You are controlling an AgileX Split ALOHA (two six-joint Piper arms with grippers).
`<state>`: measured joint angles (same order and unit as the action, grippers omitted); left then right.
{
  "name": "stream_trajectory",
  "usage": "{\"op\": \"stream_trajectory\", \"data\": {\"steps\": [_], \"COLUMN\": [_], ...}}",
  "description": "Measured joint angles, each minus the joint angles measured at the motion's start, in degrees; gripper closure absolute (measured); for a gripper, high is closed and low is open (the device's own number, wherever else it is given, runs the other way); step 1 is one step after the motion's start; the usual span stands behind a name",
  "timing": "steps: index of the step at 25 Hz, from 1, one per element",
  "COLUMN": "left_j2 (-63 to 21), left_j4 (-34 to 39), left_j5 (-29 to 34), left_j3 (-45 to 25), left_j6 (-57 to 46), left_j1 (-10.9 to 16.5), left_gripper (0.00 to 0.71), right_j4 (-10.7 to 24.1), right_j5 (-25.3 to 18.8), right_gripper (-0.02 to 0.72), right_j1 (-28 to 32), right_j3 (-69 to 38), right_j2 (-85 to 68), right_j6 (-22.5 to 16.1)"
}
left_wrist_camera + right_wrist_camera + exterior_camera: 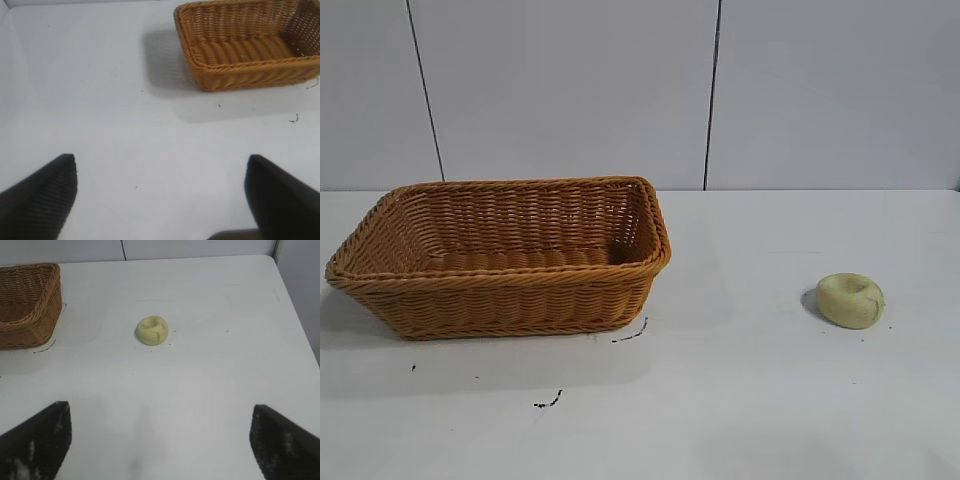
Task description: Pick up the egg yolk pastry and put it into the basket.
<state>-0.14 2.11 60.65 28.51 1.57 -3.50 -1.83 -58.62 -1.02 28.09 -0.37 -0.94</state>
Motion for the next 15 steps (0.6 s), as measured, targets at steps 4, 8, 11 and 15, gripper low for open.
{"op": "stream_trajectory", "data": {"steps": [4, 8, 11, 15], "left_j2": [0.00, 0.00, 0.00, 0.00], "left_j4": [0.00, 0.00, 0.00, 0.00], "left_j5": [0.00, 0.00, 0.00, 0.00], "left_j3": [0.00, 0.00, 0.00, 0.00], "left_j6": [0.00, 0.00, 0.00, 0.00], "left_j1": [0.00, 0.00, 0.00, 0.00], "left_gripper": [0.017, 0.017, 0.017, 0.017], "right_j4": [0.00, 0.00, 0.00, 0.00], "right_j5": [0.00, 0.00, 0.00, -0.19], "right_gripper": [0.008, 0.008, 0.008, 0.008], "right_j1": [0.00, 0.00, 0.00, 0.00], "right_j3": [0.00, 0.00, 0.00, 0.06], "right_j2": [0.00, 0.00, 0.00, 2.11], "right_j6": [0.00, 0.00, 0.00, 0.00]}}
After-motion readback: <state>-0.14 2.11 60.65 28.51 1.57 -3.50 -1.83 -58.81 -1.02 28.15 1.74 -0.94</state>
